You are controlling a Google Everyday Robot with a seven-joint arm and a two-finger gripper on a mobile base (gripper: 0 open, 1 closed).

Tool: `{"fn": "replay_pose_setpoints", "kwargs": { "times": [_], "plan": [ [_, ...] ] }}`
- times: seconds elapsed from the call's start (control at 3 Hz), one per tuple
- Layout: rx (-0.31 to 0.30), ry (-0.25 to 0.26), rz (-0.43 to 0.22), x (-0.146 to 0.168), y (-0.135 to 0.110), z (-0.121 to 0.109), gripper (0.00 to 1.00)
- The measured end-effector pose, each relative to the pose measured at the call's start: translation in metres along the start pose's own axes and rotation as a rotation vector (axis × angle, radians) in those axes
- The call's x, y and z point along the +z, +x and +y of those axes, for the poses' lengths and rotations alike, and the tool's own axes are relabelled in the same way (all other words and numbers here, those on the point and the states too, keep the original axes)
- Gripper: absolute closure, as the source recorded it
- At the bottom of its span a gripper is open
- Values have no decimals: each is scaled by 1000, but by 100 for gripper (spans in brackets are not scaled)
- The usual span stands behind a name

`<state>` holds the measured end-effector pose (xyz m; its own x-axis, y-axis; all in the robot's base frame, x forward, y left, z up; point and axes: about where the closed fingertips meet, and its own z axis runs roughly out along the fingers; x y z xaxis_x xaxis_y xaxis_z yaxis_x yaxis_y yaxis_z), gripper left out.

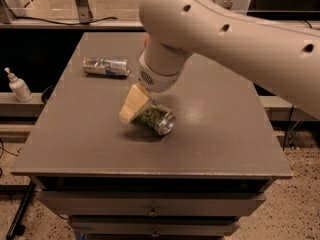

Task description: Place green can upright

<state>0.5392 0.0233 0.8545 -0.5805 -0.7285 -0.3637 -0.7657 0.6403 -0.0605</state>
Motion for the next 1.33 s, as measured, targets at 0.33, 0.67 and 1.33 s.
{"fn": "replay_pose_setpoints", "kwargs": {
  "times": [0.33, 0.67, 1.33],
  "plan": [
    [53, 7, 14, 14, 5, 7, 17],
    [81, 20, 18, 20, 6, 11, 41],
    [99, 58, -11, 8, 1, 3, 87]
  ]
}}
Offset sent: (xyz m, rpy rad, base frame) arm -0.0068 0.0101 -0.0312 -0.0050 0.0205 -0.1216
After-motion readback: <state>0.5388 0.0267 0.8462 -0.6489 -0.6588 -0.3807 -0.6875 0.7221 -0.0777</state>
